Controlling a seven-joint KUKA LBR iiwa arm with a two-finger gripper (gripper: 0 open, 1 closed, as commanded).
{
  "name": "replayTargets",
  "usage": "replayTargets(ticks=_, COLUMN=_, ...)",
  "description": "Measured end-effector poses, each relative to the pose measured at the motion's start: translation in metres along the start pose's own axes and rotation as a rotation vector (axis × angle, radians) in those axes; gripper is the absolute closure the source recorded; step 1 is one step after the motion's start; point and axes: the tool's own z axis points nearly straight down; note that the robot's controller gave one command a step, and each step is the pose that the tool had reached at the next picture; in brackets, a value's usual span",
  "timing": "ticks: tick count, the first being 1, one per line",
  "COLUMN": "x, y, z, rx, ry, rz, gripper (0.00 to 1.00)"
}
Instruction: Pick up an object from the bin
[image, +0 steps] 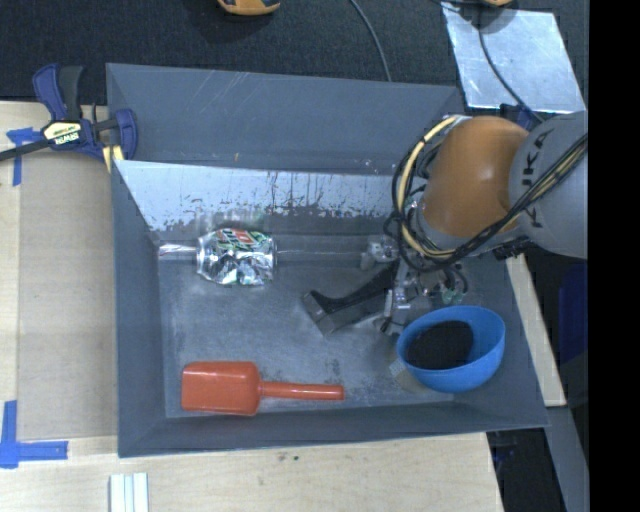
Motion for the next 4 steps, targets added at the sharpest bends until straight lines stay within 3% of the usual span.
replayTargets(ticks=1, x=0.001, y=-0.016, z=0.006, rx=0.004, ry=-0.006, rz=0.043, gripper=1.00)
replayTargets(ticks=2, x=0.001, y=-0.016, z=0.006, rx=0.004, ry=-0.006, rz=0.043, gripper=1.00)
replayTargets(ticks=3, x=0.010, y=0.024, z=-0.077, rx=0.005, ry=-0.016, rz=-0.245, gripper=0.00)
replayTargets(ticks=4, x=0.011, y=0.023, z=-0.074, rx=0.005, ry=-0.010, rz=-0.243, gripper=0.00)
